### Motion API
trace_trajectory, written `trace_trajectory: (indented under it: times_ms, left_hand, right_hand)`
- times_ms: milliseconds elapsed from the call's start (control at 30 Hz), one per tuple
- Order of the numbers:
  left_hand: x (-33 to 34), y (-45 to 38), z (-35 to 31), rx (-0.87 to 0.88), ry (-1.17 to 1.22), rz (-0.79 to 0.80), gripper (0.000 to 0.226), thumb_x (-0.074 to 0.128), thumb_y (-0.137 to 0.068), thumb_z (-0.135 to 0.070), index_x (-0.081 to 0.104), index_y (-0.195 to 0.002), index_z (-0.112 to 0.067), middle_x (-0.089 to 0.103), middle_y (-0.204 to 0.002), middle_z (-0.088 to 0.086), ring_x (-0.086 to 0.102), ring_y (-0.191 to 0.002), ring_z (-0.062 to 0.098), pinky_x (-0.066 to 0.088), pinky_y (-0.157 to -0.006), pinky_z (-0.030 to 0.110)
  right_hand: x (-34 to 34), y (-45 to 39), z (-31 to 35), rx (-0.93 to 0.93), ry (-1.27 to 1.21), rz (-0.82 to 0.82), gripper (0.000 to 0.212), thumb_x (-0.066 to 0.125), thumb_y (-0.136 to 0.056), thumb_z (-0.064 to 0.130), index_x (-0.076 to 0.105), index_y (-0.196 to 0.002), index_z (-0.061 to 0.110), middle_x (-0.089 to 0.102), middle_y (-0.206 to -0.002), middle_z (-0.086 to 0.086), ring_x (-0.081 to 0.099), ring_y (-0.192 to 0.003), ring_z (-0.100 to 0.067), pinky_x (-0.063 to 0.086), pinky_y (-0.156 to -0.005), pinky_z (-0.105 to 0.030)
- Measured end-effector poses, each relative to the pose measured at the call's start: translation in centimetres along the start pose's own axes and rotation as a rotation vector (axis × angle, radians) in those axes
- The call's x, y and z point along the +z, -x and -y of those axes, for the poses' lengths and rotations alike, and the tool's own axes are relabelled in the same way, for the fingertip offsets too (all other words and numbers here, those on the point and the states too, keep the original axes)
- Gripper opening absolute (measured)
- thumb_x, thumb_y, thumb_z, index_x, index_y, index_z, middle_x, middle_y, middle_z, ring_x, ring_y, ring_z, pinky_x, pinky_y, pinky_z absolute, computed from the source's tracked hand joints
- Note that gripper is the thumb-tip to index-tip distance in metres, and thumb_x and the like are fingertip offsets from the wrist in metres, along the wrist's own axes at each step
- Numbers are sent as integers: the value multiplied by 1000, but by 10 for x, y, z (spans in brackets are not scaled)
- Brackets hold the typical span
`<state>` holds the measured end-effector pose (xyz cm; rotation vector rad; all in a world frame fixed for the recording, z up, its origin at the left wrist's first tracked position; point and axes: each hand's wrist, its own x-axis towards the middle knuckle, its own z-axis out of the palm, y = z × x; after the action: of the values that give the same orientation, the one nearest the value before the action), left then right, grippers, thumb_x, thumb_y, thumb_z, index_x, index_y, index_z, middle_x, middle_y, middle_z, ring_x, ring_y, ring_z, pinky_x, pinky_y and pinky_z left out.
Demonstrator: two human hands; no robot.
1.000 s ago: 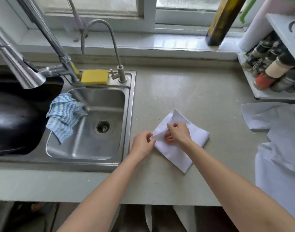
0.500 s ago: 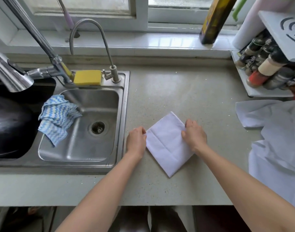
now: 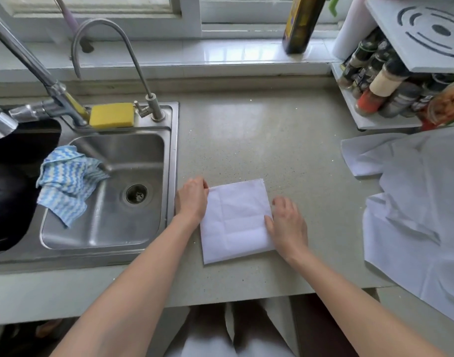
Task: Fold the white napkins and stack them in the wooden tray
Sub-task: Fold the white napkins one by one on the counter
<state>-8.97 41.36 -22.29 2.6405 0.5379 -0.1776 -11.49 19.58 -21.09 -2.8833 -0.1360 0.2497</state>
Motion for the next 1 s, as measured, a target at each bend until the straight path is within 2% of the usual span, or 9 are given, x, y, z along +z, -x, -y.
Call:
trace_trajectory:
  times_ms: [100, 200, 300, 400, 467, 567, 733, 900, 1000]
  left_hand:
    - [3, 12, -1, 94, -28, -123, 25, 51, -92, -8, 56, -115, -13, 50, -119, 7, 51, -102, 25, 42, -80, 33]
    - [13, 44, -3, 252, -34, -261, 33, 58, -85, -2, 60, -116, -12, 56, -122, 7, 54, -105, 27, 43, -87, 36]
    - [32, 75, 7, 301, -85, -183, 41, 55, -92, -11, 53, -132, -11, 50, -140, 10, 48, -126, 31, 36, -106, 43]
    - [47, 82, 25, 292, -269, 11, 56, 26, -102, -34, 11, -153, -14, 6, -161, 5, 4, -148, 25, -1, -120, 42]
    - [48, 77, 29, 278, -294, 31, 61, 22, -101, -41, -2, -153, -19, -8, -160, 3, -10, -148, 25, -8, -119, 44]
    - [47, 73, 27, 272, -322, 46, 65, 22, -100, -45, -7, -153, -21, -15, -159, 7, -16, -146, 28, -10, -118, 45]
    - [47, 74, 24, 250, -373, 57, 67, 13, -98, -49, -16, -151, -21, -22, -157, 16, -21, -145, 29, -10, -118, 45]
    - [45, 74, 23, 263, -385, 70, 68, 16, -98, -49, -13, -152, -18, -22, -155, 21, -21, -145, 31, -10, -118, 45]
    - [40, 74, 21, 265, -419, 96, 72, 14, -97, -53, -15, -151, -15, -24, -155, 19, -23, -144, 31, -9, -118, 45]
  right_hand:
    - [6, 13, 8, -246, 29, -55, 42, 60, -90, 22, 53, -129, 7, 52, -133, -14, 49, -121, -34, 41, -94, -42]
    - [21, 17, 16, -401, 38, 74, 51, 41, -101, 26, 30, -148, 10, 18, -158, -8, 12, -147, -24, 12, -118, -36]
    - [36, 19, 25, -414, -3, 130, 54, 33, -104, 27, 14, -152, 12, 3, -160, -4, -9, -146, -16, -9, -118, -27]
    - [51, 22, 24, -401, 36, 170, 58, 27, -103, 36, 3, -153, 17, -7, -160, -1, -16, -145, -14, -12, -118, -29]
    - [55, 19, 15, -422, 102, 165, 59, 20, -102, 43, -1, -153, 21, -10, -159, 2, -14, -146, -14, -9, -120, -33]
    - [50, 10, 1, -450, 189, 168, 60, 9, -99, 48, -3, -153, 24, -10, -160, 3, -13, -147, -15, -6, -120, -36]
    - [29, -1, -25, -368, 234, 168, 64, 12, -98, 52, -10, -150, 22, -16, -158, 1, -19, -145, -15, -14, -118, -33]
    - [13, 14, -28, -831, 346, 263, 74, 23, -98, 57, 5, -153, 11, -1, -160, -7, -2, -148, -21, -3, -121, -39]
    - [12, 13, -28, -816, 342, 365, 71, 27, -98, 45, -5, -153, 14, -13, -158, -6, -16, -146, -18, -12, -118, -34]
